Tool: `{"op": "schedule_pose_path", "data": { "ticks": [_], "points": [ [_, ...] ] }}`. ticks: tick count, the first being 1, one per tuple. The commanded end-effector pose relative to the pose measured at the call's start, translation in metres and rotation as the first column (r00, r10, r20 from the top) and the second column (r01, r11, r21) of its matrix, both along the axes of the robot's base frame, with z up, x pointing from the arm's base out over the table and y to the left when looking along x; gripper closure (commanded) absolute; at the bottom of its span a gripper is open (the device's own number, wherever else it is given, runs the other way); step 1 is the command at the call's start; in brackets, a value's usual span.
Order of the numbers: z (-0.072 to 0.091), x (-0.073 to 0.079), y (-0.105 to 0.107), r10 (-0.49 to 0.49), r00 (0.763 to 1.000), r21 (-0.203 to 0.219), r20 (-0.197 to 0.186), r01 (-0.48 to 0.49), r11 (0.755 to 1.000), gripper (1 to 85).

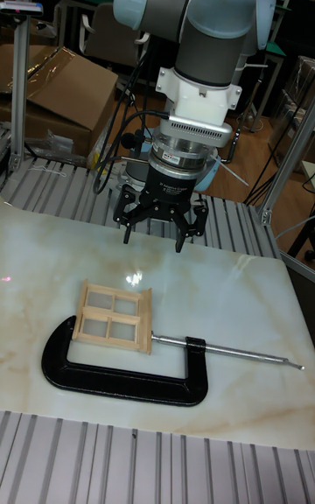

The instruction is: Open a sliding window

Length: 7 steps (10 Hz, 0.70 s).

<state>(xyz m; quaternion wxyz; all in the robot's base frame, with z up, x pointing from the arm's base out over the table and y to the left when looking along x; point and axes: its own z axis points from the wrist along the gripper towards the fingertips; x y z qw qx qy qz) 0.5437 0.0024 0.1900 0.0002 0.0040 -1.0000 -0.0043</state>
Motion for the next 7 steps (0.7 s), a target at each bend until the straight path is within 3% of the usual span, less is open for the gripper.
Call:
{"op": "schedule_pose_path", "data": {
  "ticks": [1, 7],
  "points": [
    [0.004, 0.0422, 0.0185, -0.082, 0.984, 0.074, 0.157, 0.071, 0.995, 85.0],
    [0.0034, 0.0433, 0.0181, -0.086, 0.984, 0.063, 0.157, 0.077, 0.995, 85.0]
  ]
}}
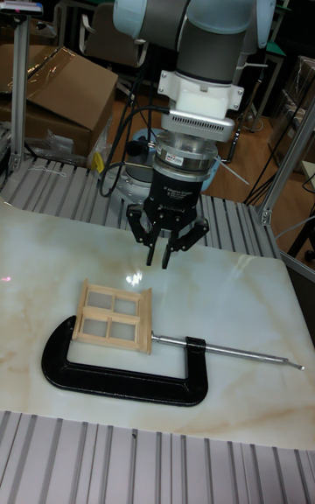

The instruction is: Open a sliding window

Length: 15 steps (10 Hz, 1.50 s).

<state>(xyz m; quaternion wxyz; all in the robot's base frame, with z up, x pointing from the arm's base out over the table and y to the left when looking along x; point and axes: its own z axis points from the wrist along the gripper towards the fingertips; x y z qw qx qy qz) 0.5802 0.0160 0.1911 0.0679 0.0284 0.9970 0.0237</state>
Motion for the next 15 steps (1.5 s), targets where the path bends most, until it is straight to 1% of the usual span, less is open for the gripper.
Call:
{"op": "schedule_pose_path", "data": {
  "ticks": [1, 6, 7, 8, 9, 11, 13, 15],
  "points": [
    [0.002, 0.007, 0.005, -0.016, 1.0, 0.018, 0.023, 0.015, 1.0, 85.0],
    [0.001, 0.007, 0.006, -0.023, 0.999, 0.018, 0.023, 0.023, 1.0, 85.0],
    [0.0, 0.006, 0.006, -0.025, 1.0, 0.016, 0.018, 0.024, 1.0, 85.0],
    [-0.001, 0.004, 0.003, -0.021, 1.0, 0.005, 0.012, 0.021, 1.0, 85.0],
    [-0.003, 0.003, 0.003, -0.021, 1.0, 0.008, 0.011, 0.021, 1.0, 85.0],
    [-0.01, 0.006, 0.003, -0.011, 0.998, 0.016, 0.054, 0.01, 1.0, 85.0],
    [-0.017, 0.0, -0.001, 0.001, 0.998, 0.012, 0.058, -0.002, 1.0, 85.0],
    [-0.027, -0.004, -0.006, 0.021, 0.996, 0.02, 0.09, -0.023, 1.0, 85.0]
  ]
}}
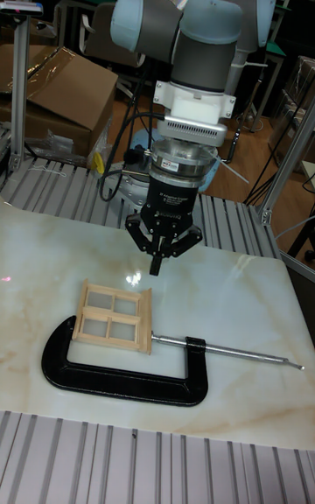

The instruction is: Open a sliding window

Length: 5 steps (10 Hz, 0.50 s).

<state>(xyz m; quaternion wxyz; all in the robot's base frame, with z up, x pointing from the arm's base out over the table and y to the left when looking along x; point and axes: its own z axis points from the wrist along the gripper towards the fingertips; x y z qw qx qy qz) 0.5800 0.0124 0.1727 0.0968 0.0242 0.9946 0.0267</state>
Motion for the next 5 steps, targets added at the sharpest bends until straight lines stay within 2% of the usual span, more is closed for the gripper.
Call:
{"op": "schedule_pose_path", "data": {
  "ticks": [1, 5],
  "points": [
    [-0.013, -0.005, -0.004, 0.02, 0.999, 0.024, 0.046, -0.021, 0.999, 85.0],
    [-0.025, -0.008, -0.006, 0.032, 0.995, 0.049, 0.092, -0.036, 0.998, 85.0]
  ]
}}
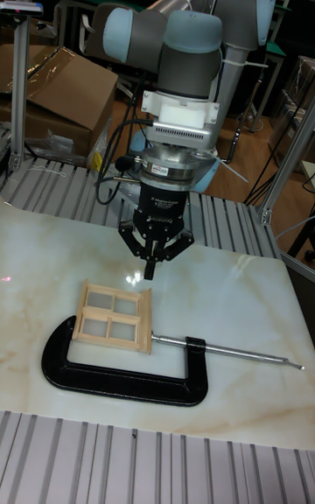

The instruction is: Open a sliding window

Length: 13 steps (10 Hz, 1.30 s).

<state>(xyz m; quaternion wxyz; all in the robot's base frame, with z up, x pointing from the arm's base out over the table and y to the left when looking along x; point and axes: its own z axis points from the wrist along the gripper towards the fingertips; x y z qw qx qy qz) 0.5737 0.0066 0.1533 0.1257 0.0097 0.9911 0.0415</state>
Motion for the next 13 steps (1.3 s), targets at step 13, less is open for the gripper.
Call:
{"op": "schedule_pose_path", "data": {
  "ticks": [13],
  "points": [
    [-0.024, -0.009, -0.03, 0.052, 0.997, -0.04, 0.064, -0.049, 0.998, 85.0]
  ]
}}
